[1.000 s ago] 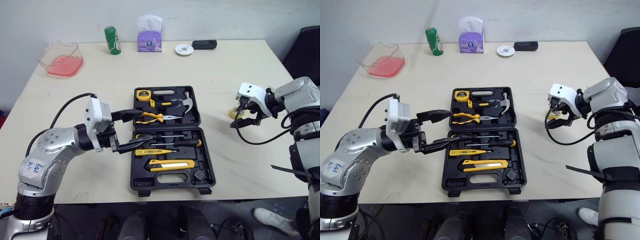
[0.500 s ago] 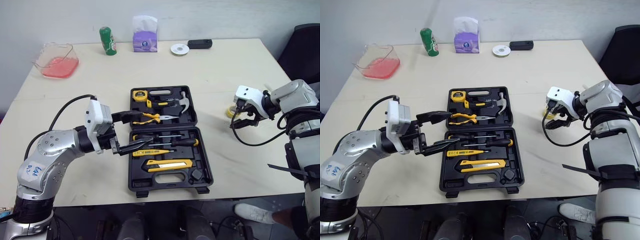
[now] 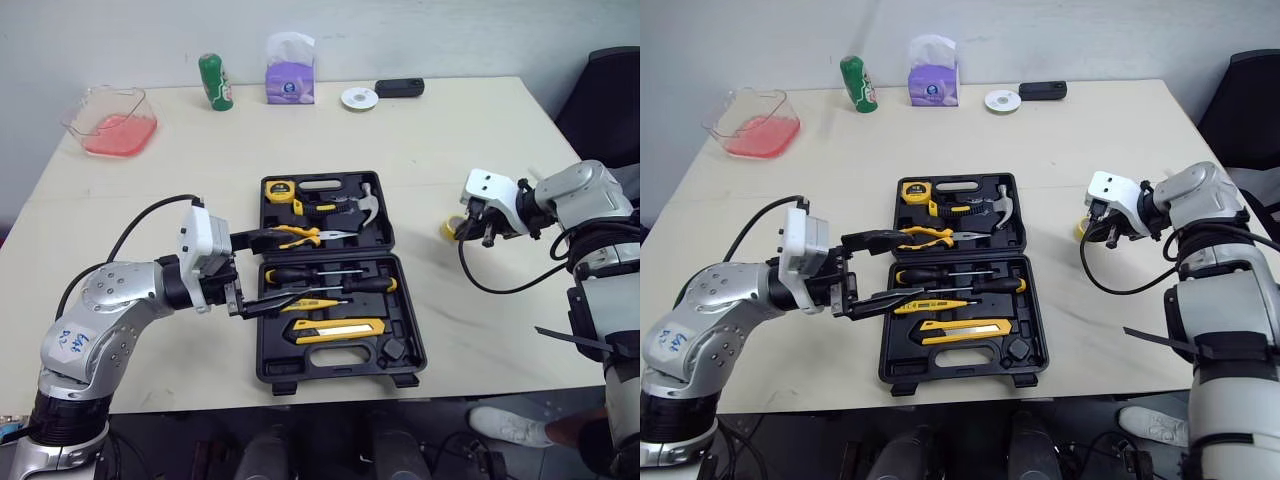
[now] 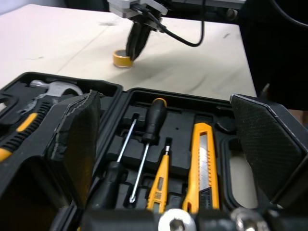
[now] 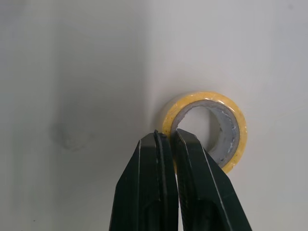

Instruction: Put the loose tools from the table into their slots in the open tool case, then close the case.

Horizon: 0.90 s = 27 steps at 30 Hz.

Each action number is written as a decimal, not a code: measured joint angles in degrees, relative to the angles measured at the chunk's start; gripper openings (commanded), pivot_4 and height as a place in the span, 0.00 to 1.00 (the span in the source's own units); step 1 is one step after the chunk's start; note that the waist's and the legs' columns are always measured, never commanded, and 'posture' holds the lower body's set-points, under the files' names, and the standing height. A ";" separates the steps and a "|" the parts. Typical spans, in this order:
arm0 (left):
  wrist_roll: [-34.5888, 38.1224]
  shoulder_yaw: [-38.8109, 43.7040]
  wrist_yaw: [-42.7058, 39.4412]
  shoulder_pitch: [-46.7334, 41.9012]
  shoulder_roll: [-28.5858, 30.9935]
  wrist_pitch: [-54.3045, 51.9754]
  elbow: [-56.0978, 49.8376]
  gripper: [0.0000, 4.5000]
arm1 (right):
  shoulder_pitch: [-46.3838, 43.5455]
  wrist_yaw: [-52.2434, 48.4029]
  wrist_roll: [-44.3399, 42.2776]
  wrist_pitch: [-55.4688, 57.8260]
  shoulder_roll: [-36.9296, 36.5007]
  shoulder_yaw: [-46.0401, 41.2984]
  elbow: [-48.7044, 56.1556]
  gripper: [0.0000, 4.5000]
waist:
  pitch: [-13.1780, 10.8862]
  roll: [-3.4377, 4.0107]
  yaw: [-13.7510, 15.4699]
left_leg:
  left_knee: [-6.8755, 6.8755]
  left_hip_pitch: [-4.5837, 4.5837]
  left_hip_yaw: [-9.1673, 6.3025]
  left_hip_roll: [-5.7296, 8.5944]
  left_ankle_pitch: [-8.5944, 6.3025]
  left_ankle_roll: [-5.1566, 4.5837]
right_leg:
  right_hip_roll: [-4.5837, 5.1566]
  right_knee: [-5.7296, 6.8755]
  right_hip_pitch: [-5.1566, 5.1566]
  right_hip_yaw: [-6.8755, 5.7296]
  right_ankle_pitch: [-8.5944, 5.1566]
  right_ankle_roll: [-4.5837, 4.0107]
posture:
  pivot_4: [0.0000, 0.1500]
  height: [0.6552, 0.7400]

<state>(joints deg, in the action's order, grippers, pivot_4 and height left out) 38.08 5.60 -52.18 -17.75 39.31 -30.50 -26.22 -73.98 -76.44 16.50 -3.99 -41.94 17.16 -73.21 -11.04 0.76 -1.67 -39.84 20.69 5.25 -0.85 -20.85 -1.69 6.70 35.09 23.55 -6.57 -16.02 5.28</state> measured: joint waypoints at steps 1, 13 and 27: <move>0.08 0.01 -0.62 0.00 0.07 0.04 0.00 1.00 | -0.03 -0.98 -0.11 -0.43 -0.42 -0.24 0.79 0.01 | 0.00 0.00 0.00 | 0.00 0.00 0.00 0.00 0.00 0.00 | 0.00 0.00 0.01 0.01 0.00 0.00 | 1.00 1.00; -2.28 -0.87 -8.54 3.55 1.79 7.57 0.16 1.00 | 21.81 -12.40 -24.82 21.48 -14.77 -0.51 58.18 0.01 | -0.01 0.01 1.30 | -0.30 0.37 -0.12 -0.05 -0.06 0.08 | -0.02 0.10 0.25 -0.10 0.00 0.00 | 1.00 1.00; -4.41 -3.38 -9.76 7.27 1.66 10.06 -0.29 1.00 | 46.47 -9.96 -42.98 38.03 -21.99 -5.45 101.78 0.01 | 0.01 -0.04 1.82 | -0.32 0.32 -0.13 -0.04 -0.09 0.02 | 0.02 0.10 0.20 -0.06 0.02 0.01 | 1.00 1.00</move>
<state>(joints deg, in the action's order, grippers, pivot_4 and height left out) 33.67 2.22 -61.94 -10.47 40.97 -20.45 -26.51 -27.52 -86.41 -26.48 34.04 -63.93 11.71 28.56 -11.03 0.71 0.15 -40.16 21.01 5.12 -0.89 -20.94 -1.67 6.72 35.19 23.76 -6.63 -16.01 5.29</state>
